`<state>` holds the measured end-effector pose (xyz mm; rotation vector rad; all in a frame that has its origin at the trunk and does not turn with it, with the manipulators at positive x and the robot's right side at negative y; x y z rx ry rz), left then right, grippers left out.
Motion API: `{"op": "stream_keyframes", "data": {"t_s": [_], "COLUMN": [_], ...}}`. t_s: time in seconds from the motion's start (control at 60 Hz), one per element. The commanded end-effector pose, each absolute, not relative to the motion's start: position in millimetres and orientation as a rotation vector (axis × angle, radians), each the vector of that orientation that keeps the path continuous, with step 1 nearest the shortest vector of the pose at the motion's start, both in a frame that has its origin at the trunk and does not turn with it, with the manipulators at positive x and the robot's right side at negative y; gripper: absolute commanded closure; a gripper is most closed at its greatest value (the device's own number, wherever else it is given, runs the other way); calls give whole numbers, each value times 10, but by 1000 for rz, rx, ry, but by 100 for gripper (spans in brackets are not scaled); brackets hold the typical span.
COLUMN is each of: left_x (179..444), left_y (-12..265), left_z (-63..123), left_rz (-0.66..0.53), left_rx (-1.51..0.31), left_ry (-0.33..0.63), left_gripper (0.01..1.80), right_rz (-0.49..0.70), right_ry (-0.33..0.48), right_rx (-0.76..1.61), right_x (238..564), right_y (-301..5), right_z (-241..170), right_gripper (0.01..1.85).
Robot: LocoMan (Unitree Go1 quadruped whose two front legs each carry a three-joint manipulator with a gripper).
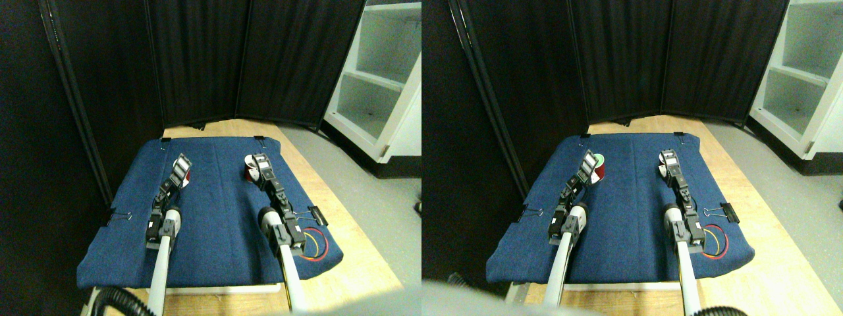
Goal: Pour (bimanual)
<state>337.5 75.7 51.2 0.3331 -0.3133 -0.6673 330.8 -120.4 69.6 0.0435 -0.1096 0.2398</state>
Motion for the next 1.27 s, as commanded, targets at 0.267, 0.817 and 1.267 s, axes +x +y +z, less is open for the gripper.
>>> {"op": "stream_keyframes", "data": {"t_s": [0.267,0.817,1.267], "left_x": [3438,3385,3337], "left_y": [762,800,827], "left_z": [501,577,417], "left_rz": [-727,-886,-623], "left_rx": [363,304,426], "left_ry": [-477,-520,-418], "left_gripper": [43,91,17], "right_rz": [254,252,254], "right_ry": [-150,-157,-166], "right_rx": [41,50,41], "right_x": [3294,3214,3147], "right_y": [-1183,-1178,-1162], "right_z": [744,773,778], "right_gripper": [153,153,153]}}
